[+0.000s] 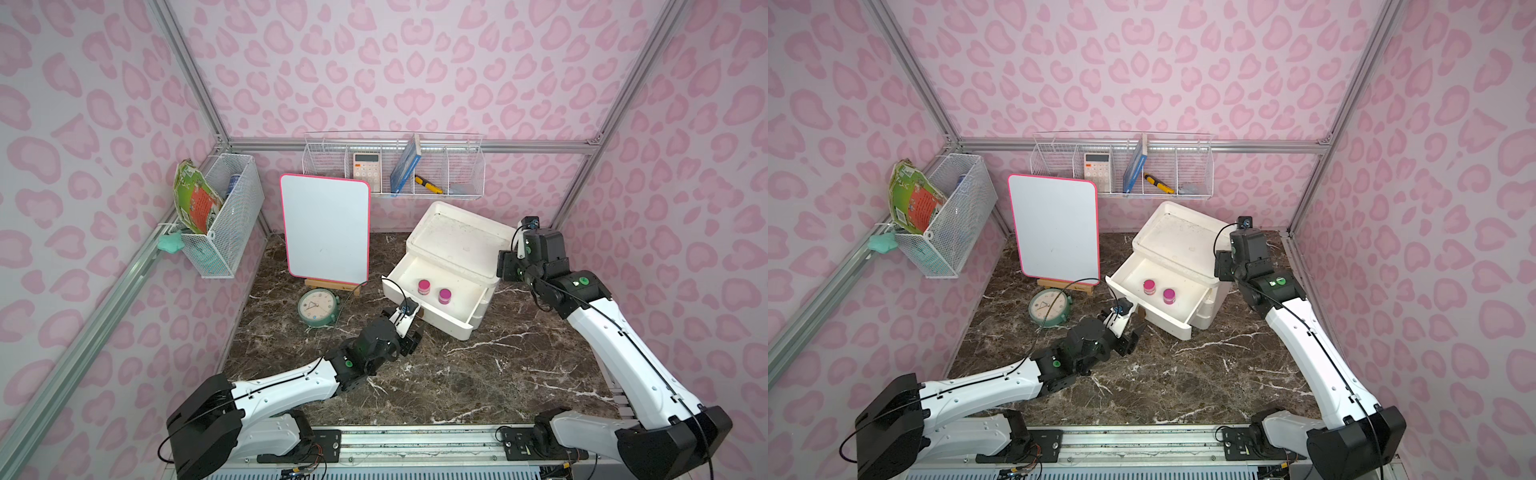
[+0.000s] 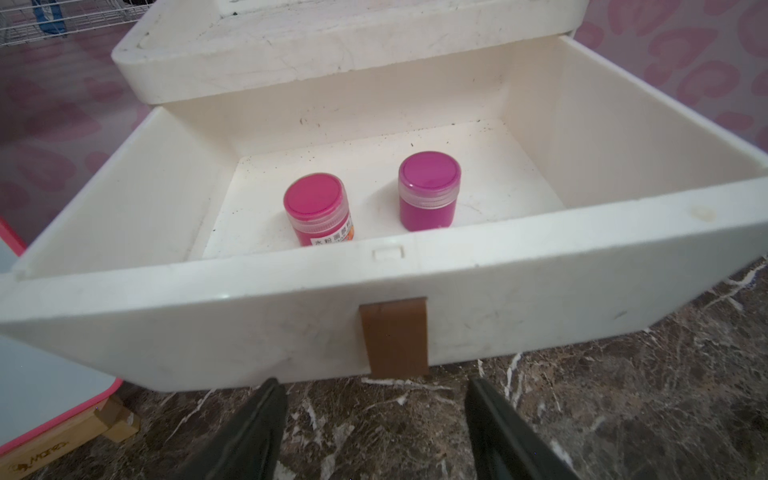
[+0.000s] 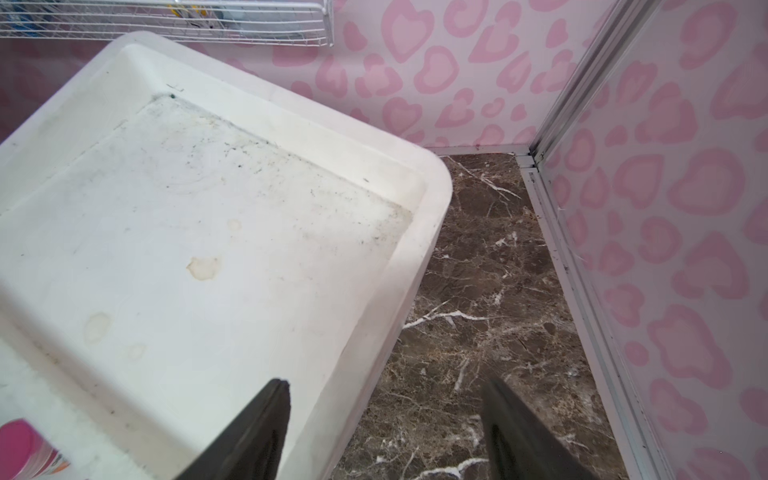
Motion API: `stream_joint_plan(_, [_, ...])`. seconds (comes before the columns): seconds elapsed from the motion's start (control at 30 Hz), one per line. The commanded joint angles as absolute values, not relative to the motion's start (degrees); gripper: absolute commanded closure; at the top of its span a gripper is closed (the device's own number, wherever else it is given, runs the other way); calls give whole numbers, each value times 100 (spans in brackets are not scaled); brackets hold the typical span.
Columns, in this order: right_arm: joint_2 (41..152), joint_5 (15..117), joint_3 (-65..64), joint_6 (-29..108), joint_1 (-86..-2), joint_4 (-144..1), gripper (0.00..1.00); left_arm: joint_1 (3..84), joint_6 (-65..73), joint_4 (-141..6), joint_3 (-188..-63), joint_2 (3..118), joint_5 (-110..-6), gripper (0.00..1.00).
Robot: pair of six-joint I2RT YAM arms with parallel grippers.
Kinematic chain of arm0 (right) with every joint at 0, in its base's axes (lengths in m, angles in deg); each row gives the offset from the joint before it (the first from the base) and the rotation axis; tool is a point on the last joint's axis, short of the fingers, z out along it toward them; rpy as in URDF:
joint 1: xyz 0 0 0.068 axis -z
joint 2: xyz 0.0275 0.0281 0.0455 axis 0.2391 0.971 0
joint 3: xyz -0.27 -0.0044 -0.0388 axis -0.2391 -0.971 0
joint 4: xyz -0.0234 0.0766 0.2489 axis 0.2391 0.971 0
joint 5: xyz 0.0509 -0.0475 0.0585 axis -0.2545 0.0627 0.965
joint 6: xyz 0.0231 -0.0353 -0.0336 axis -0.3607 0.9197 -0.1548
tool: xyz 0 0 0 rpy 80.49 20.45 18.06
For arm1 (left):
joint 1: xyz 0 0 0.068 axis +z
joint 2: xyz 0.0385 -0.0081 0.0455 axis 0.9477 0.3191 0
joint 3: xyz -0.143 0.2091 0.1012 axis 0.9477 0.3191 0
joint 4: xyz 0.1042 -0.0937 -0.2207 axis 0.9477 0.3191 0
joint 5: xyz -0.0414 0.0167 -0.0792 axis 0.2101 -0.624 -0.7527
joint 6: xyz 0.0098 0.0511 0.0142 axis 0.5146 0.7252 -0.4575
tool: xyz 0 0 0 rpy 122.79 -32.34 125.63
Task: Put the paint cans in the drawer according to color
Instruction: Close the drawer in the storage box.
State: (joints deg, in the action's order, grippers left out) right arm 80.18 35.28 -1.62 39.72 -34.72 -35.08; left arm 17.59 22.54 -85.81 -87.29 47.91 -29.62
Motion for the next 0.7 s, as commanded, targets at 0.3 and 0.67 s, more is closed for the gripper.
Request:
stream_joint_plan(0.3, [8489, 2829, -158, 3165, -3423, -4141, 51, 1744, 2419, -9157, -9117, 5411, -2492, 26])
stream_joint_plan(0.67, [8731, 2835, -227, 2283, -3431, -4504, 58, 1750, 2436, -9108, -9371, 5670, -2173, 27])
